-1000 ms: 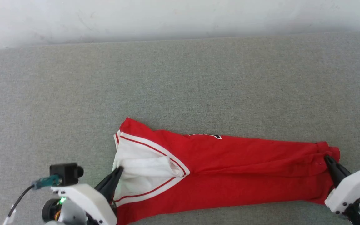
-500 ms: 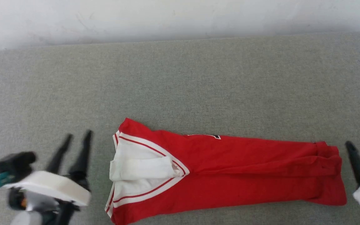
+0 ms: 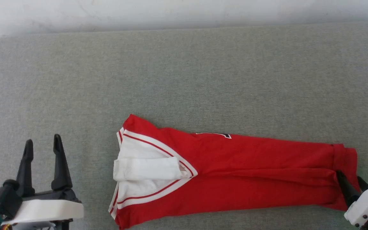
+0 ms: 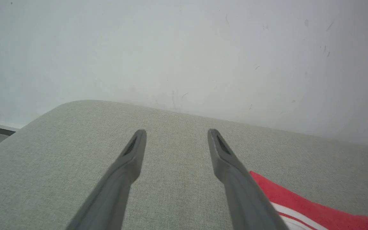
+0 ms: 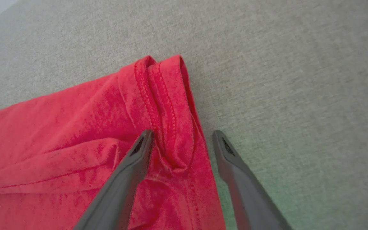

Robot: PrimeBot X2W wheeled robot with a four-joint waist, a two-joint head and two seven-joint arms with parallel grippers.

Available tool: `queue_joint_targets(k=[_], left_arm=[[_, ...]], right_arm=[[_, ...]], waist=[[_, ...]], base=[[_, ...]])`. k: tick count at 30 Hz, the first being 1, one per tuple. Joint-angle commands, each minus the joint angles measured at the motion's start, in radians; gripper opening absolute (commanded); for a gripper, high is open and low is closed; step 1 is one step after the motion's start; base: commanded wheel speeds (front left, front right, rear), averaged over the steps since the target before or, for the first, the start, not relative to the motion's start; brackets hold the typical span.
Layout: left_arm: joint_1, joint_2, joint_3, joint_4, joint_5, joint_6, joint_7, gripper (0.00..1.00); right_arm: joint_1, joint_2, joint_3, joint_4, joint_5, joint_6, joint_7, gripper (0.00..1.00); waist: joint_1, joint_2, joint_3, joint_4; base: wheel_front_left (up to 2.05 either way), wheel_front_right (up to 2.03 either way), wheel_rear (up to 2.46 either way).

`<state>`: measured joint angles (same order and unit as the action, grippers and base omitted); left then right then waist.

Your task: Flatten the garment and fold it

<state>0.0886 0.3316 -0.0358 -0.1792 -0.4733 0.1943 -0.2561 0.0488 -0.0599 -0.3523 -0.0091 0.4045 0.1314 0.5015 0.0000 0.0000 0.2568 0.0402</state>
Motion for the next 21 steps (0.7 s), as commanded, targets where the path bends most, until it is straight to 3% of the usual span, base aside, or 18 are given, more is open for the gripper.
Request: queue_joint_targets(k=[1,4,5,6,7,14,21], left_arm=[[0.012,-0.020,0.006,-0.002,0.009,-0.012,-0.005,1.00],[0.008,-0.047,0.012,0.001,0.021,-0.035,-0.005,1.00],[0.006,-0.054,0.014,0.004,0.025,-0.042,-0.005,1.00],[0.002,-0.058,0.018,0.009,0.027,-0.050,-0.005,1.00],[-0.002,-0.062,0.023,0.014,0.028,-0.058,-0.005,1.00],[0.005,-0.085,0.051,0.026,0.053,-0.081,-0.006,1.00],[0.033,-0.087,0.051,0.045,0.072,-0.095,-0.006,1.00]], right_arm=[[-0.001,0.003,0.006,0.019,-0.002,-0.001,0.007,1.00],[-0.007,0.004,0.021,0.060,-0.002,-0.001,0.032,1.00],[-0.011,0.005,0.027,0.070,0.002,-0.001,0.044,0.47],[-0.018,0.005,0.023,0.077,0.006,-0.001,0.051,0.07],[-0.024,0.006,0.019,0.082,0.006,-0.001,0.056,0.00],[-0.095,-0.019,-0.052,0.032,-0.041,-0.001,0.025,0.00],[-0.139,-0.134,-0.234,0.030,-0.140,-0.001,0.046,0.00]], waist=[[0.0000,0.0000,0.013,0.017],[0.0000,0.0000,0.016,0.028],[0.0000,0.0000,0.016,0.031],[0.0000,0.0000,0.015,0.032],[0.0000,0.0000,0.014,0.033],[0.0000,0.0000,-0.027,0.018],[0.0000,0.0000,-0.075,0.013]], base=[[0.00,0.00,0.00],[0.00,0.00,0.00],[0.00,0.00,0.00],[0.00,0.00,0.00],[0.00,0.00,0.00],[0.00,0.00,0.00],[0.00,0.00,0.00]])
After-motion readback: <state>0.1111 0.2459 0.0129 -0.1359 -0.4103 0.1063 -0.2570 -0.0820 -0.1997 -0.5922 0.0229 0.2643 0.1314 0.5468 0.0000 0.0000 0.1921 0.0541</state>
